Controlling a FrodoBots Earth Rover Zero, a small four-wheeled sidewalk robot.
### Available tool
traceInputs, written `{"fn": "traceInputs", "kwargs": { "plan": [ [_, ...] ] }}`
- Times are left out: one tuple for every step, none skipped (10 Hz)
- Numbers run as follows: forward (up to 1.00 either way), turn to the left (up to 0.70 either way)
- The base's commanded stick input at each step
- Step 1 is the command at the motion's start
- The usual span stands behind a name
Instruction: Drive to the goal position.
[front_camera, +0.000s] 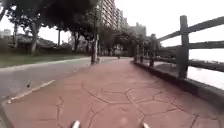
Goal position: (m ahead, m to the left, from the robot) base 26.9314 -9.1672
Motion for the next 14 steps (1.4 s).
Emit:
{"fn": "traceInputs", "kwargs": {
  "plan": [
    [1.00,-0.11],
    [1.00,-0.34],
    [1.00,-0.40],
    [1.00,-0.38],
    [1.00,-0.14],
    [1.00,0.00],
    [1.00,0.00],
    [1.00,0.00],
    [1.00,0.00],
    [1.00,0.00],
    [1.00,0.00],
    [1.00,0.00],
    [1.00,0.00],
    [1.00,0.00]
  ]
}}
